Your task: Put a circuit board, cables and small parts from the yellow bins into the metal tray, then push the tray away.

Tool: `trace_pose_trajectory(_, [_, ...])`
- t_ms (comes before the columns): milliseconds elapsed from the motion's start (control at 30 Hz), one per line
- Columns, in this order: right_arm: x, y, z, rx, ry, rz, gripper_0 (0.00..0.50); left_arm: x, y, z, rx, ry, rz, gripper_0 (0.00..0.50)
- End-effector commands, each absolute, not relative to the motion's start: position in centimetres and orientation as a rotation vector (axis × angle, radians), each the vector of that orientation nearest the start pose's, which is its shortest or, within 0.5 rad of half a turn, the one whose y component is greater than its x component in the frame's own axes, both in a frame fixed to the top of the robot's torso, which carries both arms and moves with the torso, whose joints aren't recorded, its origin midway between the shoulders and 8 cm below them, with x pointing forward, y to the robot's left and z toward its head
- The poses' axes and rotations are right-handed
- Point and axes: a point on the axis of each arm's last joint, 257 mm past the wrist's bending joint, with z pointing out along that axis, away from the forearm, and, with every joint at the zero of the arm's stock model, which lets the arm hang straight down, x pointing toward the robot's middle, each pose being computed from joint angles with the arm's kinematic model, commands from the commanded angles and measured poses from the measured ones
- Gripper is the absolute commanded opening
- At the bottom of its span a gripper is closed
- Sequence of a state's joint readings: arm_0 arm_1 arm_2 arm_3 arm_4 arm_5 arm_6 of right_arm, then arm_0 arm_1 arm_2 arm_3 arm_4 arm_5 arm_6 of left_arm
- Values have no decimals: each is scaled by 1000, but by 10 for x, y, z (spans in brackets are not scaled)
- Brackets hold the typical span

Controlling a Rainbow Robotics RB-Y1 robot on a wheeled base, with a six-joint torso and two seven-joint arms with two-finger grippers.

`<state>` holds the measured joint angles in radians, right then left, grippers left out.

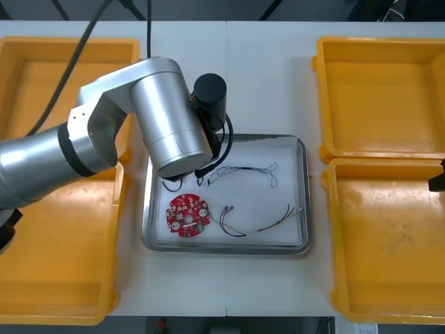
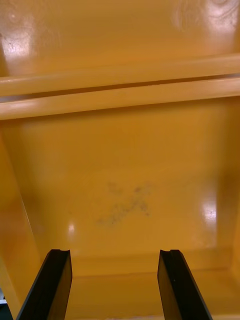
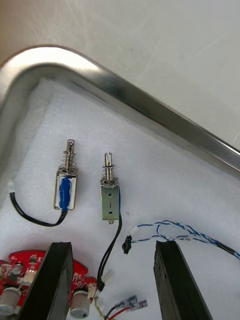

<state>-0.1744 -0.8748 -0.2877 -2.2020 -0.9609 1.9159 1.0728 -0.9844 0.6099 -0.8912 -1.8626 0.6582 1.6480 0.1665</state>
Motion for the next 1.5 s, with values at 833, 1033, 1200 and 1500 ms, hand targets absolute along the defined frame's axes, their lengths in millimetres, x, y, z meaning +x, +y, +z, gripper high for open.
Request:
trace_pose_trajectory(833, [353, -260, -153, -474, 2744, 28, 500, 419, 291, -82, -351, 2619, 118, 500])
trace_pose_trajectory(1033, [351, -218, -163, -672, 2694, 36, 500, 416, 330, -81, -301, 2627, 108, 500])
trace_pose_trajectory(1200, [348, -182, -170, -832, 2660, 45, 500, 410, 366, -89, -255, 2630, 149, 500])
trace_pose_trajectory(1500, [344, -121, -181, -1131, 2531, -1, 500, 416, 411, -113, -167, 2603, 200, 500])
